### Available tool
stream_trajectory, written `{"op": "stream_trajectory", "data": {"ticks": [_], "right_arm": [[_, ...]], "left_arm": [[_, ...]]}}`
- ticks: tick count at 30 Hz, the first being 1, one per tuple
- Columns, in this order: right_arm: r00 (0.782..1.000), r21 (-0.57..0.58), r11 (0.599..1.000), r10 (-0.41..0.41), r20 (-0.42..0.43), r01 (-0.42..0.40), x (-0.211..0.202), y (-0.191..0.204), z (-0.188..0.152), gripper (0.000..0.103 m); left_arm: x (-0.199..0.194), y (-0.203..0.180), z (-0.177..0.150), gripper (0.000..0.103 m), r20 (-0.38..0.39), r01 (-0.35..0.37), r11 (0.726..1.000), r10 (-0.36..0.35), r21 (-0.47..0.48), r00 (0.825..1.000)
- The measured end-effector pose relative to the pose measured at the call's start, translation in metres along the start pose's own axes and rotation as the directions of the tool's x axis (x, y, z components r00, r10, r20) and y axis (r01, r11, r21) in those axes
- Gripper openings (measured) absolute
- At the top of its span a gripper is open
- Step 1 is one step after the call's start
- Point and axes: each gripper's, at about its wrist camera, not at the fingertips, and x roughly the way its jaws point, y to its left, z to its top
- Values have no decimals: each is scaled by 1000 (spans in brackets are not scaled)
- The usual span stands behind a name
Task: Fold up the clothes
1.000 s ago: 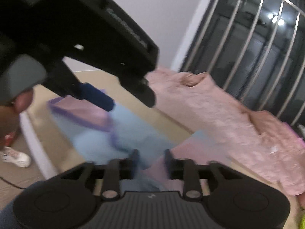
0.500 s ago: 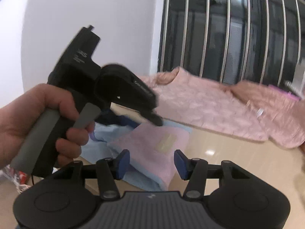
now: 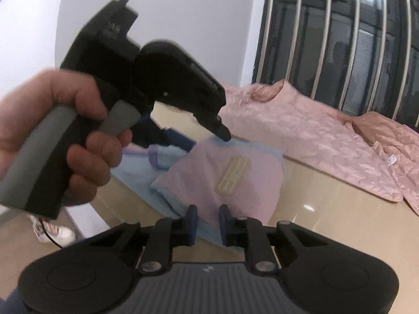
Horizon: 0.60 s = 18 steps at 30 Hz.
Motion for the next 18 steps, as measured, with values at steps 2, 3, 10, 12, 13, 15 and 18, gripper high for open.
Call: {"op": "stream_trajectory", "data": {"ticks": [2, 3, 10, 12, 13, 15, 18], "right_arm": [[998, 25, 1000, -16, 56, 15, -10, -11, 7, 19], [997, 43, 999, -28, 70, 25, -11, -18, 13, 19], [998, 353, 934, 59, -35, -43, 41, -96, 40, 44], [989, 438, 895, 130, -69, -87, 60, -109, 40, 52], [986, 479, 872, 153, -71, -101, 65, -112, 37, 51], [978, 551, 826, 193, -77, -119, 76, -119, 32, 22], [983, 590, 805, 152, -106, -61, 88, -126, 24, 8]], "left_arm": [[-12, -12, -4, 44, 26, -5, 997, 3, 77, 1000], [-17, -17, -9, 44, 34, -1, 994, -3, 112, 999], [-11, -20, -45, 44, -16, -55, 983, 59, 177, 998], [-8, -18, -48, 47, -13, -42, 985, 45, 167, 999], [-6, -19, -48, 47, -12, -46, 983, 49, 176, 999], [-5, -23, -47, 47, -12, -62, 979, 65, 196, 998], [-7, -28, -47, 50, -16, -84, 975, 89, 204, 996]]}}
